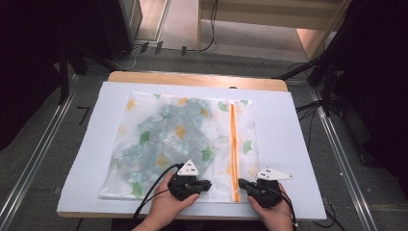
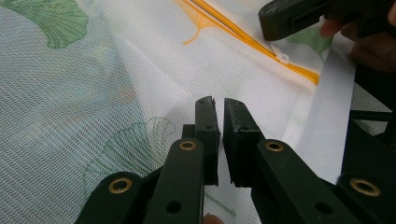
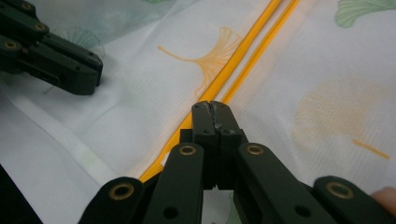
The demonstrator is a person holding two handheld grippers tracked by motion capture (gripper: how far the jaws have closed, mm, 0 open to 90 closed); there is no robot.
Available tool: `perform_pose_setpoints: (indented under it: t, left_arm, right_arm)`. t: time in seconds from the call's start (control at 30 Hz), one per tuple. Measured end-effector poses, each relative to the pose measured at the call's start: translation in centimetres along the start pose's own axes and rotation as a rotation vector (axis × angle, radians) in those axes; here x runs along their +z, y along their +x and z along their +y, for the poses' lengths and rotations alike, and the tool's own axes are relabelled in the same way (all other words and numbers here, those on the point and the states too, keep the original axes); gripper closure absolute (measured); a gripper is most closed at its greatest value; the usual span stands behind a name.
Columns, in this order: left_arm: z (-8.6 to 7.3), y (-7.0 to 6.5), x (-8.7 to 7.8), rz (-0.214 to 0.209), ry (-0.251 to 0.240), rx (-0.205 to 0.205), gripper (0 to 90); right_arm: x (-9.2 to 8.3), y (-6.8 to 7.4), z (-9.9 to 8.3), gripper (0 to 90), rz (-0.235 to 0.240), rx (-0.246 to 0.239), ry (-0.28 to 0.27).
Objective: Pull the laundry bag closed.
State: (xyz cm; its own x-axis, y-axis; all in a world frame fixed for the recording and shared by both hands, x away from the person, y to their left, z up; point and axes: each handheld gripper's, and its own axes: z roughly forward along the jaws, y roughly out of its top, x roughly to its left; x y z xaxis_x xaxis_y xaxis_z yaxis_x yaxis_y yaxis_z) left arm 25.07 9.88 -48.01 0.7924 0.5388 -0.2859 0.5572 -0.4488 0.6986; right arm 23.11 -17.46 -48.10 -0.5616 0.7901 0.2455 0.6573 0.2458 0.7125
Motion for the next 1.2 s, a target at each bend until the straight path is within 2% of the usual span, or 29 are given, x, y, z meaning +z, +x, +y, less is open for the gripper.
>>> perform_pose_setpoints:
  t: [0.13, 0.23, 0.33, 0.5, 0.63, 0.73, 0.87, 0.9, 1.0, 1.1, 1.2]
  left_arm:
    - [0.0, 0.0, 0.0, -0.004, -0.004, -0.003, 85.2]
    - [0.0, 0.0, 0.0, -0.002, -0.004, -0.004, 85.2]
    - [0.0, 0.0, 0.0, 0.000, -0.001, 0.001, 85.2]
    - [0.0, 0.0, 0.0, 0.000, 0.001, -0.001, 85.2]
    - [0.0, 0.0, 0.0, -0.001, -0.001, -0.001, 85.2]
    - [0.0, 0.0, 0.0, -0.002, -0.003, -0.002, 85.2]
    - [0.0, 0.0, 0.0, 0.000, -0.001, 0.000, 85.1]
    - [0.0, 0.0, 0.0, 0.000, -0.001, 0.000, 85.1]
    - [0.0, 0.0, 0.0, 0.000, -0.001, 0.000, 85.2]
    - [0.0, 0.0, 0.0, 0.002, 0.000, 0.003, 85.2]
    - [0.0, 0.0, 0.0, 0.002, 0.000, 0.002, 85.2]
  right_arm:
    - [0.0, 0.1, -0.1, 90.0, 0.014, -0.006, 0.022]
    - [-0.5, 0.0, -0.5, 90.0, 0.032, 0.027, 0.033]
    - [-0.8, -0.2, -0.8, 90.0, 0.049, 0.030, 0.050]
    - [-1.3, -0.3, -0.9, 89.6, 0.072, 0.051, 0.038]
    - [-1.6, -0.4, -0.9, 84.5, 0.083, 0.061, 0.018]
    - [-1.5, -0.4, -1.0, 79.1, 0.119, 0.054, 0.023]
    - [-1.0, 0.0, -1.1, 77.0, 0.111, 0.025, 0.058]
    - [-1.0, 0.1, -1.2, 77.4, 0.105, 0.015, 0.050]
    - [-1.1, 0.4, -1.4, 82.8, 0.086, 0.011, 0.045]
    - [-1.1, 0.3, -1.4, 89.5, 0.089, 0.004, 0.057]
    - [-1.2, 0.6, -1.3, 90.0, 0.078, -0.016, 0.064]
